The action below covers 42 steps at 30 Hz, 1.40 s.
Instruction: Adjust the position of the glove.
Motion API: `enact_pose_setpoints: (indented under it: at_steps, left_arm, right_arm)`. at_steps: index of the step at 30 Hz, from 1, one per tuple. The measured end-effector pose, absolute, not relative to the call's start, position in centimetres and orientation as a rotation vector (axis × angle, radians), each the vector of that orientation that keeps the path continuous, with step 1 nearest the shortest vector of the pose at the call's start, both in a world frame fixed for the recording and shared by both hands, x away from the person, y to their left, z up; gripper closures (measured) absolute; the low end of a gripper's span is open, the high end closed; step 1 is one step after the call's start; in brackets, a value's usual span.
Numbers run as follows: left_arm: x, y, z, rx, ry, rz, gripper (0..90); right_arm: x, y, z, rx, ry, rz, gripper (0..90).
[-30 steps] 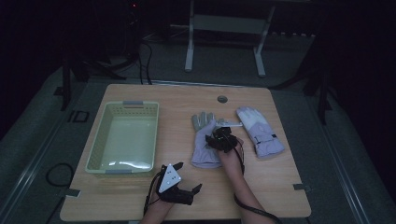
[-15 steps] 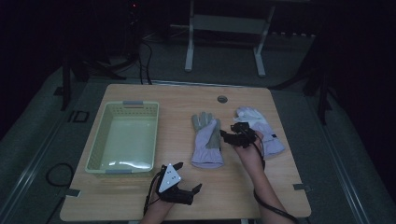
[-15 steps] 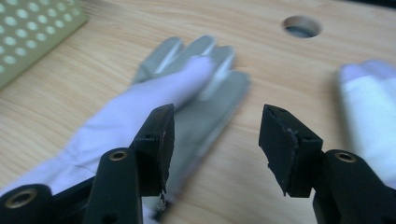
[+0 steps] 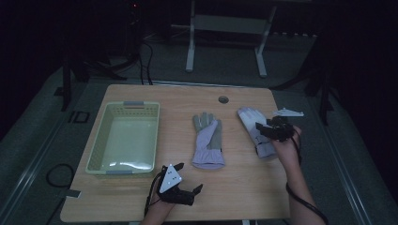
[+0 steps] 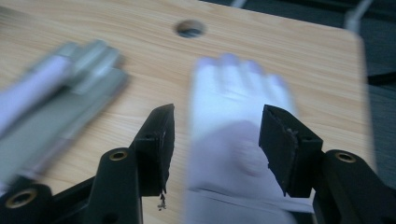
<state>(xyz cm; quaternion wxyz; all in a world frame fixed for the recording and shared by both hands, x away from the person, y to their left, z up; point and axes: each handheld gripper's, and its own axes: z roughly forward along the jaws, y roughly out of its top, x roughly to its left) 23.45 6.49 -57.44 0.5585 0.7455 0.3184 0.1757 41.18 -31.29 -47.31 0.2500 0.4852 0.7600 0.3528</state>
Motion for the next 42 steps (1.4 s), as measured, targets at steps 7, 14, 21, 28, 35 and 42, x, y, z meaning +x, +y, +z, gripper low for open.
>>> enact_pose_setpoints:
  at_steps: [7,14,21,28,35,42]
  left_arm:
    - [23.5,6.5,-57.4,1.757,0.755,0.414,0.0]
    - [23.5,6.5,-57.4,1.754,0.759,0.414,0.0]
    - [23.4,6.5,-57.4,1.756,0.754,0.417,0.0]
    - [23.4,6.5,-57.4,1.756,0.755,0.418,0.0]
    - [23.4,6.5,-57.4,1.756,0.757,0.419,0.0]
    - [23.5,6.5,-57.4,1.755,0.760,0.417,0.0]
  right_arm:
    - [42.3,-34.0,-48.3,1.383,2.092,0.933,45.5]
    - [44.2,-33.8,-50.8,1.438,2.144,0.888,45.4]
    - [45.7,-34.0,-53.5,1.471,2.199,0.862,45.6]
    - [46.1,-34.4,-53.7,1.485,2.257,0.893,58.4]
    - [45.7,-33.5,-53.5,1.491,2.239,0.851,69.3]
    - [44.9,-33.0,-52.1,1.571,2.141,0.865,77.8]
